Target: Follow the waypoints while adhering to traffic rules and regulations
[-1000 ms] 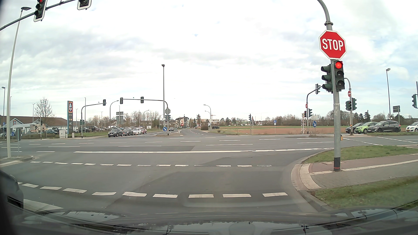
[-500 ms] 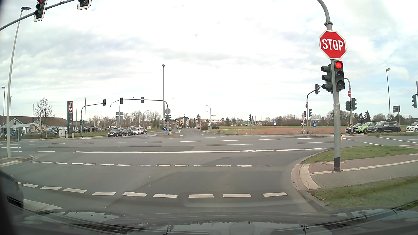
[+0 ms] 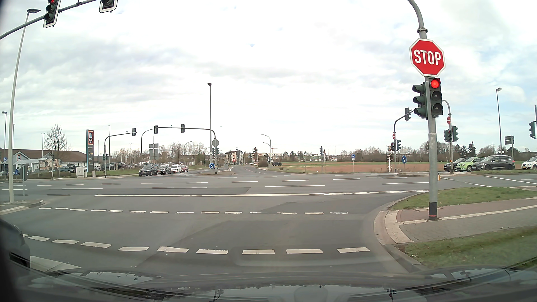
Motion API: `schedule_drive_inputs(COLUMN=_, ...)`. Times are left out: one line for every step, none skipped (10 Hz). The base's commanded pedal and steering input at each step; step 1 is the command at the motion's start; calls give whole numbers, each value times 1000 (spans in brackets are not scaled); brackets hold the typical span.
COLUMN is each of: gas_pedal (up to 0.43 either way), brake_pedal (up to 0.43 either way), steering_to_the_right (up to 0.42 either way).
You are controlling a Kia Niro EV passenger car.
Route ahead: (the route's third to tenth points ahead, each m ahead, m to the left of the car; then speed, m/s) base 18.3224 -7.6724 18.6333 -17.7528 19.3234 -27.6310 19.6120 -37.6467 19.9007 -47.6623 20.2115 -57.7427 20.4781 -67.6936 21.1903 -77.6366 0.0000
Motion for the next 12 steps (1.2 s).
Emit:
schedule_drive_inputs(gas_pedal=0, brake_pedal=287, steering_to_the_right=-1)
schedule_drive_inputs(gas_pedal=0, brake_pedal=287, steering_to_the_right=-1)
schedule_drive_inputs(gas_pedal=0, brake_pedal=287, steering_to_the_right=-1)
schedule_drive_inputs(gas_pedal=0, brake_pedal=287, steering_to_the_right=-1)
schedule_drive_inputs(gas_pedal=0, brake_pedal=287, steering_to_the_right=-1)
schedule_drive_inputs(gas_pedal=0, brake_pedal=287, steering_to_the_right=-1)
schedule_drive_inputs(gas_pedal=0, brake_pedal=287, steering_to_the_right=-1)
schedule_drive_inputs(gas_pedal=0, brake_pedal=287, steering_to_the_right=-1)
schedule_drive_inputs(gas_pedal=0, brake_pedal=287, steering_to_the_right=-1)
schedule_drive_inputs(gas_pedal=0, brake_pedal=287, steering_to_the_right=-1)
schedule_drive_inputs(gas_pedal=0, brake_pedal=287, steering_to_the_right=-1)
schedule_drive_inputs(gas_pedal=0, brake_pedal=287, steering_to_the_right=-1)
